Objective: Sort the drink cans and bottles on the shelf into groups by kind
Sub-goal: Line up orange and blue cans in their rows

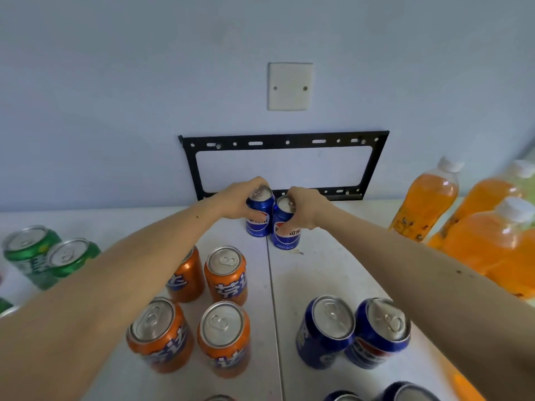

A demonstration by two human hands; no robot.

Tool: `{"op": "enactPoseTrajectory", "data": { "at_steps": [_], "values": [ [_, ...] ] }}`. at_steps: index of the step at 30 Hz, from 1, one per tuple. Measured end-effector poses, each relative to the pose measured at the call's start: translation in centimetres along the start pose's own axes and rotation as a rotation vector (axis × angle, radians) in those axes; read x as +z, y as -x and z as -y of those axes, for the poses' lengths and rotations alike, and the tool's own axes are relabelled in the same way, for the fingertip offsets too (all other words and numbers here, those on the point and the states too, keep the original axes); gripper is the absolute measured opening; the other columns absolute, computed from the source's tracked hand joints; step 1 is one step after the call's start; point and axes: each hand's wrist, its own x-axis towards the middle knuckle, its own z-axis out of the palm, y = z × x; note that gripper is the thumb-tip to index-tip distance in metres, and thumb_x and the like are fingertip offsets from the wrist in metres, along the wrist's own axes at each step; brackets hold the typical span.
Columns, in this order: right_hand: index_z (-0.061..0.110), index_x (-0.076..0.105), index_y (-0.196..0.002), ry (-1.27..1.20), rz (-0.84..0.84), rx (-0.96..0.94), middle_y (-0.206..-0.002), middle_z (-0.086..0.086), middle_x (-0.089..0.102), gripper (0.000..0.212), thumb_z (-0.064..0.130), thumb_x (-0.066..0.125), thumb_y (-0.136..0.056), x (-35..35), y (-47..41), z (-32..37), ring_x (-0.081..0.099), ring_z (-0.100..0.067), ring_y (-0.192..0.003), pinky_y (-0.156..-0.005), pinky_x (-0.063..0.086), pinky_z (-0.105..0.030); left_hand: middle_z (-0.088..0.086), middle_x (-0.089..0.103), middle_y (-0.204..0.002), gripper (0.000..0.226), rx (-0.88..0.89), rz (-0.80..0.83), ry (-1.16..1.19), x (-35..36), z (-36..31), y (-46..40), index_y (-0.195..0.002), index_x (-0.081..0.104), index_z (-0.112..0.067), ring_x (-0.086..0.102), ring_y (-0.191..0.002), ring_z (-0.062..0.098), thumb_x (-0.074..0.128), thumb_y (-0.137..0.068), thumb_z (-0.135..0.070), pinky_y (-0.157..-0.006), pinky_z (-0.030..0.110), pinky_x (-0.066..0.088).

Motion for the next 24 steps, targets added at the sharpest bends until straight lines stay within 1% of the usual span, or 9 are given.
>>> {"op": "enactPoseTrajectory", "data": {
  "at_steps": [2, 5, 7, 9, 11, 14, 18, 21, 24],
  "values": [
    [0.019, 0.047, -0.12, 0.013, 0.009, 0.014, -0.113, -0.001, 0.058, 0.069, 0.032, 0.087, -0.064, -0.4, 0.6, -0.2, 0.058, -0.021, -0.098, -0.069, 0.059, -0.032, 0.004, 0.054, -0.129, 0.061, -0.003, 0.002, -0.011, 0.1, -0.2, 0.2, -0.127, 0.041, -0.022, 0.053, -0.11, 0.019, 0.077, -0.079, -0.015, -0.082, 0.03, 0.05],
    [0.018, 0.047, -0.122, 0.024, 0.023, 0.076, -0.121, -0.005, 0.059, 0.071, 0.028, 0.088, -0.065, -1.4, 2.3, -0.9, 0.058, -0.024, -0.103, -0.072, 0.061, -0.036, 0.003, 0.053, -0.13, 0.063, 0.015, 0.062, -0.051, 0.3, -1.1, 1.1, -0.127, 0.039, -0.024, 0.054, -0.116, 0.023, 0.079, -0.078, -0.018, -0.088, 0.038, 0.055],
    [0.015, 0.048, -0.124, 0.019, 0.022, 0.123, -0.124, -0.008, 0.058, 0.072, 0.026, 0.088, -0.065, -2.2, 4.1, -1.6, 0.059, -0.028, -0.108, -0.073, 0.061, -0.038, 0.002, 0.051, -0.131, 0.064, 0.044, 0.115, -0.069, 0.4, -2.0, 1.9, -0.129, 0.037, -0.025, 0.052, -0.117, 0.021, 0.078, -0.079, -0.018, -0.09, 0.04, 0.055],
    [0.013, 0.048, -0.124, 0.011, 0.005, 0.17, -0.125, -0.01, 0.057, 0.072, 0.024, 0.088, -0.065, -2.6, 6.1, -2.3, 0.059, -0.03, -0.109, -0.073, 0.061, -0.039, 0.001, 0.05, -0.131, 0.065, 0.081, 0.162, -0.078, 0.6, -3.4, 2.6, -0.13, 0.037, -0.026, 0.052, -0.117, 0.021, 0.077, -0.08, -0.02, -0.091, 0.041, 0.055],
    [0.012, 0.048, -0.125, -0.002, -0.019, 0.227, -0.125, -0.011, 0.058, 0.072, 0.023, 0.088, -0.066, -2.6, 8.1, -3.1, 0.059, -0.031, -0.109, -0.074, 0.061, -0.039, 0.0, 0.047, -0.126, 0.064, 0.114, 0.171, -0.085, 0.9, -4.9, 3.4, -0.131, 0.037, -0.025, 0.052, -0.115, 0.021, 0.077, -0.08, -0.022, -0.091, 0.039, 0.054],
    [0.009, 0.049, -0.124, 0.0, -0.047, 0.309, -0.122, -0.013, 0.06, 0.068, 0.025, 0.086, -0.068, -2.3, 10.5, -4.1, 0.064, -0.029, -0.1, -0.072, 0.062, -0.038, -0.002, 0.039, -0.118, 0.061, 0.149, 0.158, -0.084, 2.2, -6.9, 4.4, -0.13, 0.038, -0.024, 0.051, -0.11, 0.02, 0.074, -0.082, -0.023, -0.089, 0.035, 0.053],
    [0.01, 0.048, -0.12, -0.004, -0.087, 0.374, -0.115, -0.013, 0.061, 0.067, 0.027, 0.087, -0.068, -1.7, 12.5, -4.9, 0.066, -0.025, -0.085, -0.069, 0.062, -0.036, 0.001, 0.04, -0.12, 0.061, 0.194, 0.162, -0.13, 4.3, -9.0, 5.0, -0.133, 0.039, -0.02, 0.05, -0.109, 0.02, 0.073, -0.082, -0.023, -0.087, 0.032, 0.05],
    [0.01, 0.049, -0.118, 0.01, -0.095, 0.385, -0.11, -0.013, 0.063, 0.065, 0.031, 0.086, -0.069, -1.0, 13.0, -5.2, 0.068, -0.022, -0.078, -0.068, 0.062, -0.035, 0.005, 0.041, -0.122, 0.061, 0.192, 0.186, -0.174, 5.8, -9.8, 5.0, -0.134, 0.038, -0.019, 0.05, -0.11, 0.026, 0.072, -0.084, -0.024, -0.089, 0.036, 0.05],
    [0.009, 0.048, -0.119, 0.002, -0.1, 0.392, -0.109, -0.013, 0.063, 0.064, 0.032, 0.084, -0.071, -0.6, 13.0, -5.4, 0.068, -0.022, -0.077, -0.069, 0.062, -0.035, 0.011, 0.04, -0.129, 0.065, 0.178, 0.185, -0.232, 6.9, -10.6, 4.9, -0.139, 0.034, -0.019, 0.049, -0.113, 0.029, 0.071, -0.085, -0.025, -0.094, 0.042, 0.048]
  ]
}}
